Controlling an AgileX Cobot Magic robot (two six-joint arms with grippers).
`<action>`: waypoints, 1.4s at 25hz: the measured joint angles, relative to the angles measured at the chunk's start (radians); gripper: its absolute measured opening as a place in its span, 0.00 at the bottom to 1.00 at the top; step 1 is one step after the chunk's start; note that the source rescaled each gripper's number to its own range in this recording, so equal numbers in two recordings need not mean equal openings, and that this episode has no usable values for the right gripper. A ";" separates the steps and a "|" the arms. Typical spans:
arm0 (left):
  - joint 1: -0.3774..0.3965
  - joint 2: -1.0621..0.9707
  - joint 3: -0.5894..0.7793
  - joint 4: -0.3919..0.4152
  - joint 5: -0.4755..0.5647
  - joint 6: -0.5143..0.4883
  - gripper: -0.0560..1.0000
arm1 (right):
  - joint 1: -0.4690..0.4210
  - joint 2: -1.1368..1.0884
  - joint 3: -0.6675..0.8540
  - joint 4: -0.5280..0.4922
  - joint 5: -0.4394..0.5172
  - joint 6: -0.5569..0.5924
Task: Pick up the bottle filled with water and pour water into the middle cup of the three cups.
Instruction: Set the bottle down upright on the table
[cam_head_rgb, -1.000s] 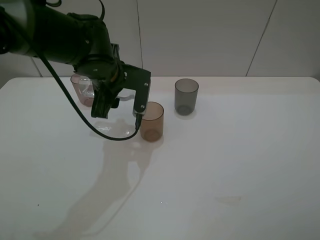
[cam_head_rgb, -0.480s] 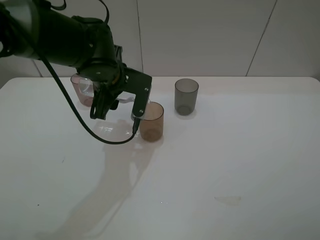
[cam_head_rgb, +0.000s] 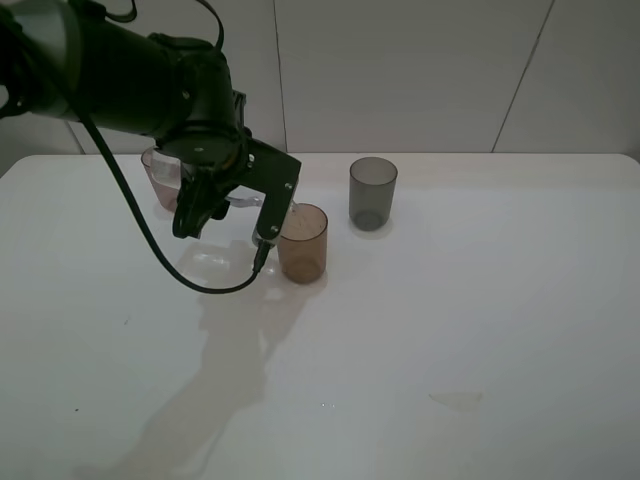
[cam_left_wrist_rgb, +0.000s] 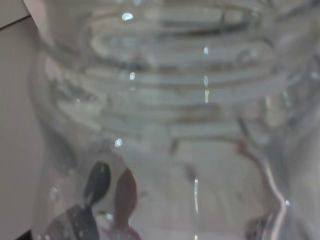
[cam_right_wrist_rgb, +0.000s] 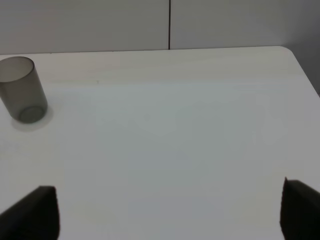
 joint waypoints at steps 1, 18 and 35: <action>0.000 0.000 0.000 0.009 0.000 0.000 0.07 | 0.000 0.000 0.000 0.000 0.000 0.000; 0.000 0.000 0.000 0.058 0.006 0.012 0.07 | 0.000 0.000 0.000 0.000 0.000 0.000; 0.000 0.000 0.000 0.168 0.015 0.044 0.07 | 0.000 0.000 0.000 0.000 0.000 0.000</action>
